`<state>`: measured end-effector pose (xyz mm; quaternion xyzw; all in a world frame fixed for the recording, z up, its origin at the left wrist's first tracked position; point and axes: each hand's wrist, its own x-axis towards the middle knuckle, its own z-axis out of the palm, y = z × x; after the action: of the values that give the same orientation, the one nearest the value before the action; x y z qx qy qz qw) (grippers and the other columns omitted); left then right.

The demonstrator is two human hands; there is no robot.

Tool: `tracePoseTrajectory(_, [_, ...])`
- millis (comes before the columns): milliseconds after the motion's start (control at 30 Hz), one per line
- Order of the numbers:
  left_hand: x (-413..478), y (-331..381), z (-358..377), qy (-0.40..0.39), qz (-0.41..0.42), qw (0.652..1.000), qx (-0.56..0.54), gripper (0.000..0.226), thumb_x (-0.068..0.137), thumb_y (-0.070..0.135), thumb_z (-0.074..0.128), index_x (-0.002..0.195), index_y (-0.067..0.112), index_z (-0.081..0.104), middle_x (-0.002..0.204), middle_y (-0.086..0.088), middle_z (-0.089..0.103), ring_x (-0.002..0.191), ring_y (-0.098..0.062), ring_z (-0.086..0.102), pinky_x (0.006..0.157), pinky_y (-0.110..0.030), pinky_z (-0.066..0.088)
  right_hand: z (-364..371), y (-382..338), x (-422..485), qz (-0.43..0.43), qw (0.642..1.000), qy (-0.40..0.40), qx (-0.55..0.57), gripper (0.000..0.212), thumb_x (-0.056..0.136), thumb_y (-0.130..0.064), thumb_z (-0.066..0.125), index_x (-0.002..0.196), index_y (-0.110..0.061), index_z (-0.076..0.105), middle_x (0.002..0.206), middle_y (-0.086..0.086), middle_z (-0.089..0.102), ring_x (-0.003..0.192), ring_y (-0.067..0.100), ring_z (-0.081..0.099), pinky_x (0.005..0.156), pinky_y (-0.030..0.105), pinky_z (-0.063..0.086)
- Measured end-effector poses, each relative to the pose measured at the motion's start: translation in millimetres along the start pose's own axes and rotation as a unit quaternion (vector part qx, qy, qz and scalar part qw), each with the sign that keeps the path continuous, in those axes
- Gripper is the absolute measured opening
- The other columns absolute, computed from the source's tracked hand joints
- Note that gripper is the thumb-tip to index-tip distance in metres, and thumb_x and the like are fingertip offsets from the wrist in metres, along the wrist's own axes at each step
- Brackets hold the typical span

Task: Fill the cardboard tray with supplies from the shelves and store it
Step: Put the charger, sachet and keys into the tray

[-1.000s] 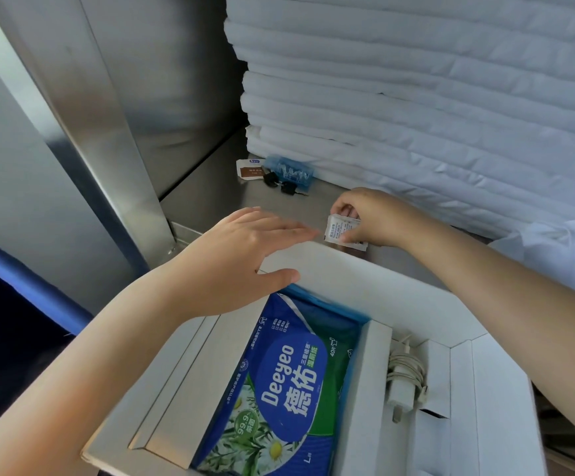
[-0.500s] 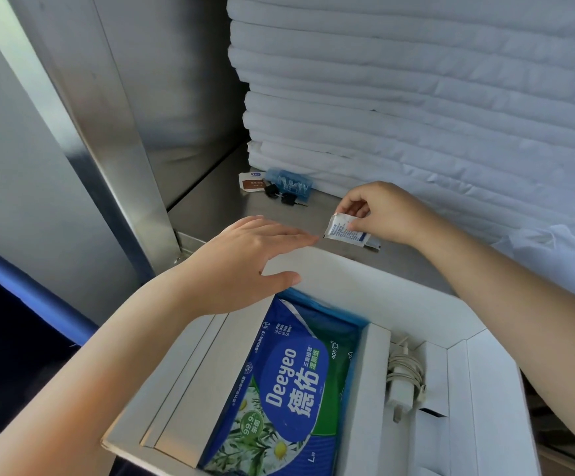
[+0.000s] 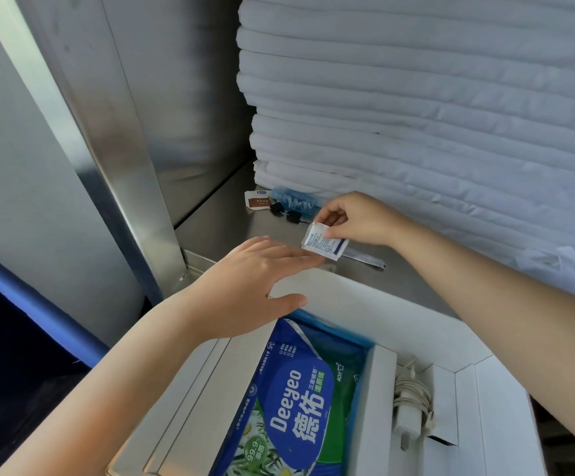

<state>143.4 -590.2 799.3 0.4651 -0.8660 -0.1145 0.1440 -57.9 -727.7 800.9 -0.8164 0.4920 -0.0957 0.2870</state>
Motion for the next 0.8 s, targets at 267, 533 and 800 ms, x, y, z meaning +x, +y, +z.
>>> tracePoseTrajectory(267, [0,-1,1,0.001,0.001,1.000,0.006,0.055,0.092,0.047,0.049,0.144,0.042,0.031,0.146,0.024,0.036,0.133,0.005,0.022,0.104,-0.003,-0.007,15,-20,39,-0.018,1.000,0.003,0.003,0.022,0.082,-0.006,0.070,0.102,-0.016,0.069,0.089,-0.008,0.065,0.080,0.003,0.061,0.077,0.023,0.053])
tracePoseTrajectory(533, [-1,0,0,0.001,-0.003,1.000,0.009,0.054,0.093,0.046,0.048,0.145,0.041,0.031,0.147,0.023,0.037,0.132,0.007,0.020,0.106,-0.006,-0.010,38,-28,61,-0.032,0.999,0.010,-0.015,0.019,0.081,-0.011,0.073,0.097,-0.020,0.070,0.079,-0.014,0.062,0.070,0.000,0.060,0.069,0.015,0.051])
tracePoseTrajectory(800, [-1,1,-1,0.004,-0.002,1.000,0.011,0.054,0.094,0.045,0.048,0.145,0.040,0.031,0.148,0.021,0.036,0.132,0.005,0.020,0.105,-0.007,-0.011,48,-19,62,-0.049,0.996,0.057,-0.049,0.020,0.078,-0.017,0.073,0.096,-0.024,0.068,0.083,-0.013,0.062,0.075,0.003,0.059,0.074,0.025,0.051])
